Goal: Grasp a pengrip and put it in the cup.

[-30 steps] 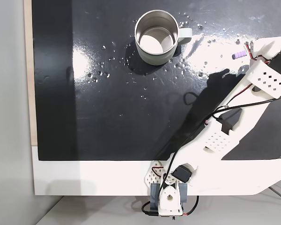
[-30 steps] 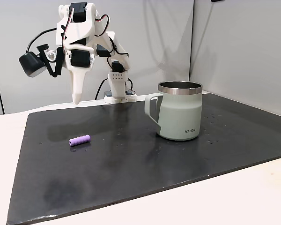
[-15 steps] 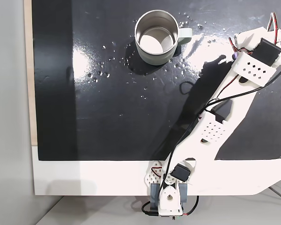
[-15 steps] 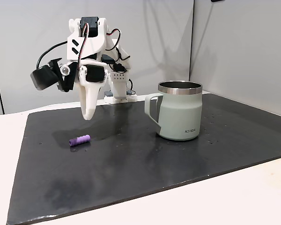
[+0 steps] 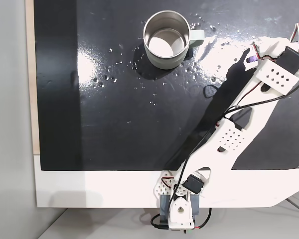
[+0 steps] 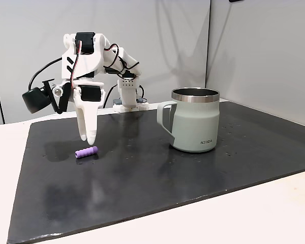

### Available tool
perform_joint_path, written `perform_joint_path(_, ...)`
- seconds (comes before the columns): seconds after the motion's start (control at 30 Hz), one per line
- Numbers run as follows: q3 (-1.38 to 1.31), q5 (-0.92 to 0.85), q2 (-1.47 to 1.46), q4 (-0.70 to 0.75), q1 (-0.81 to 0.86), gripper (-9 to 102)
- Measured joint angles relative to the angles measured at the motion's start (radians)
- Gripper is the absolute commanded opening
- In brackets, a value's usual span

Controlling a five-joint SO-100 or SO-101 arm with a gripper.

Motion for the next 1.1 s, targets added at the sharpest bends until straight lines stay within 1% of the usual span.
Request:
perform_joint_path(0.23,0.000,0.000,-0.035,-0.009,0.003,22)
perform_joint_path(0.47,-0.002,-0.003,-0.074,-0.009,0.002,18)
perform_joint_path(0.53,-0.002,-0.009,-0.083,-0.009,0.002,16)
perform_joint_path(0.8,-0.005,-0.012,-0.107,-0.012,0.002,1)
perform_joint_path(1.1,-0.029,-0.021,-0.114,-0.012,0.006,0)
